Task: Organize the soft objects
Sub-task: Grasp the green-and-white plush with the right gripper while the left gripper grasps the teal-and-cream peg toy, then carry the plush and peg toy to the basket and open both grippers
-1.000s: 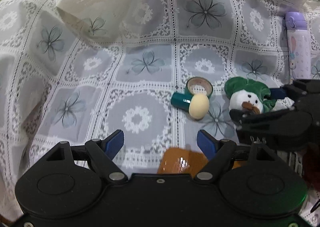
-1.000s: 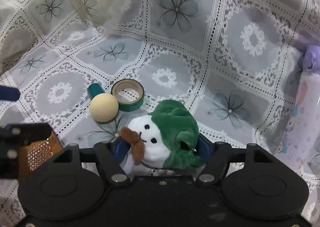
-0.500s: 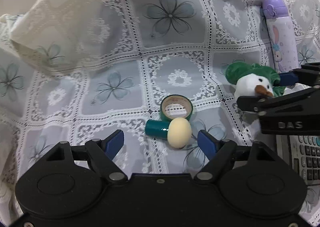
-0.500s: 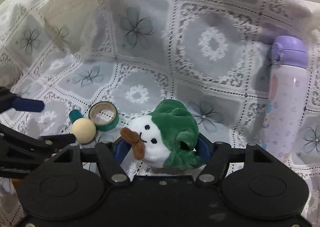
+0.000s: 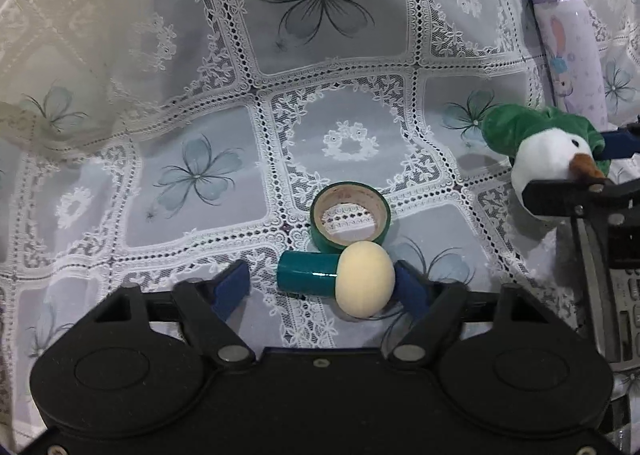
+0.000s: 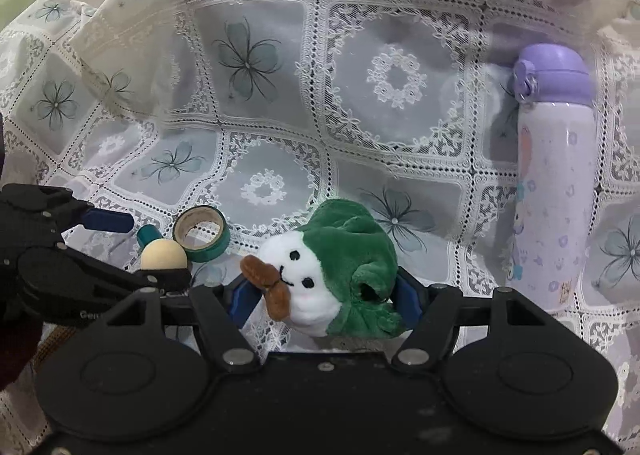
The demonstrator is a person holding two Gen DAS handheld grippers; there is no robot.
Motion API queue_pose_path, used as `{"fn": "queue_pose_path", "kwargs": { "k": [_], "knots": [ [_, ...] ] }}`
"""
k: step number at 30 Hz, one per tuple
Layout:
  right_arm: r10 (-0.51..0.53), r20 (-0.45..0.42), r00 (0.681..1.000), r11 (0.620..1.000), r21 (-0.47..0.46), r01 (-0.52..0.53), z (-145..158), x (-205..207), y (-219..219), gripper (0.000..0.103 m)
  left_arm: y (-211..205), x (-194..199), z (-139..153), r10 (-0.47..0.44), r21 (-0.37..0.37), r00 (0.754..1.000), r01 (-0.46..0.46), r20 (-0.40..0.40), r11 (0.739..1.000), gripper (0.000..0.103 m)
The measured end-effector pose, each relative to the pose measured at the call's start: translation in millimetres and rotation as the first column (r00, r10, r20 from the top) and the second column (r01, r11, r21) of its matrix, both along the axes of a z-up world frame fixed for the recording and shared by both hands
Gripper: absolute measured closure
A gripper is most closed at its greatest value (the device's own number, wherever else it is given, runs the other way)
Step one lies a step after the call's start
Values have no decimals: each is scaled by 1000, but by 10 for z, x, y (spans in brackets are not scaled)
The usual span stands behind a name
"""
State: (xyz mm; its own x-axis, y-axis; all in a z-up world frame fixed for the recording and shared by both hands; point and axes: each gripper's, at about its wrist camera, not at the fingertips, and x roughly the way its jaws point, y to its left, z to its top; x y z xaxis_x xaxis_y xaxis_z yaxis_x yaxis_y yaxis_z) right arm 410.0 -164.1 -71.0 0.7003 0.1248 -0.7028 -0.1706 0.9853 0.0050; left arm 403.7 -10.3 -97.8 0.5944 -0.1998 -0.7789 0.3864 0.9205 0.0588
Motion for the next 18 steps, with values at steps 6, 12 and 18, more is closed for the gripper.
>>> {"fn": "queue_pose_path", "kwargs": {
  "k": [6, 12, 18],
  "knots": [
    [-23, -4, 1000, 1000, 16, 23, -13, -28, -82, 35, -2, 12, 10, -17, -34, 1000, 17, -14, 999, 47],
    [-75, -4, 997, 997, 29, 75, -5, -56, -250, 35, -107, 36, 150, 15, -48, 1000, -16, -14, 999, 47],
    [-143, -5, 990, 989, 40, 143, 6, -151, -521, 35, -470, 88, 360, 8, -62, 1000, -7, 12, 998, 47]
  ]
}}
